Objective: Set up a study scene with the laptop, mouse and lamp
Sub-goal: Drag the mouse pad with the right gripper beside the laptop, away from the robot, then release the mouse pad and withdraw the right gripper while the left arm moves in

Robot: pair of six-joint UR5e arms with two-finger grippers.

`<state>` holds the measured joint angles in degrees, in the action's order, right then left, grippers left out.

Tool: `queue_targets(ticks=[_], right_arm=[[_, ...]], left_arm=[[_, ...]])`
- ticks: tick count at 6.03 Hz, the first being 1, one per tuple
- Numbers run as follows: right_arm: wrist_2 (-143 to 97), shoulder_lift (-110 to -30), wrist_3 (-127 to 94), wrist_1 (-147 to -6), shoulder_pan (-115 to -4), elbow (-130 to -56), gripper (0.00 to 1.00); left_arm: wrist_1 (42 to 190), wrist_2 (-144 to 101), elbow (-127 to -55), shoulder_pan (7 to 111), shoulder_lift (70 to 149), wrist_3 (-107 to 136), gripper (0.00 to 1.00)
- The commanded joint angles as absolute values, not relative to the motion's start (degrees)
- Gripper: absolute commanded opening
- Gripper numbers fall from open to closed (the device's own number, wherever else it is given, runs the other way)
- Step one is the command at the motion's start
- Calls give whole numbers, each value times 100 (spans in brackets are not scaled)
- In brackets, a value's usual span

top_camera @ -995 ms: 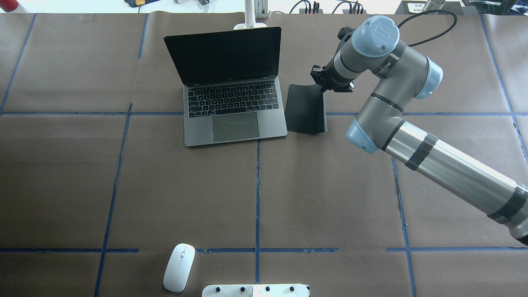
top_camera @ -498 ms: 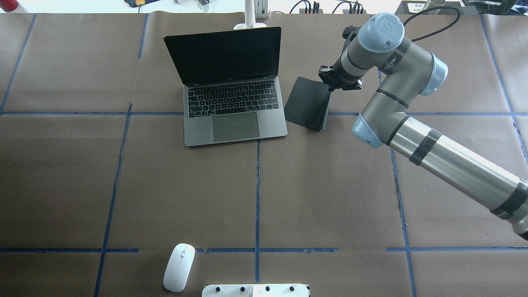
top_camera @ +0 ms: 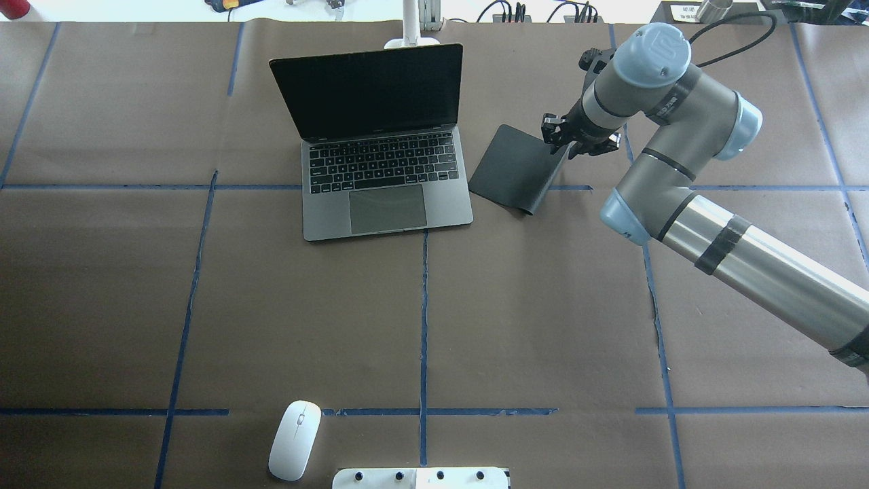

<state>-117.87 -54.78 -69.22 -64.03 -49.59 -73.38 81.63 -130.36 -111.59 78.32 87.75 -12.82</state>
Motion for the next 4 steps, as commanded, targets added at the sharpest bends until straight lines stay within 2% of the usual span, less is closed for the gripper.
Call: queue_targets(ticks=[1, 4], right_arm=[[-12575, -6052, -6138, -6425, -5508, -7854, 100], [-13095, -7562, -4340, -6425, -6194, -8769, 100]], left_arm=[[8191, -13034, -11337, 7805, 9025, -1274, 100], [8191, -13034, -11697, 6947, 9044, -1240, 100]])
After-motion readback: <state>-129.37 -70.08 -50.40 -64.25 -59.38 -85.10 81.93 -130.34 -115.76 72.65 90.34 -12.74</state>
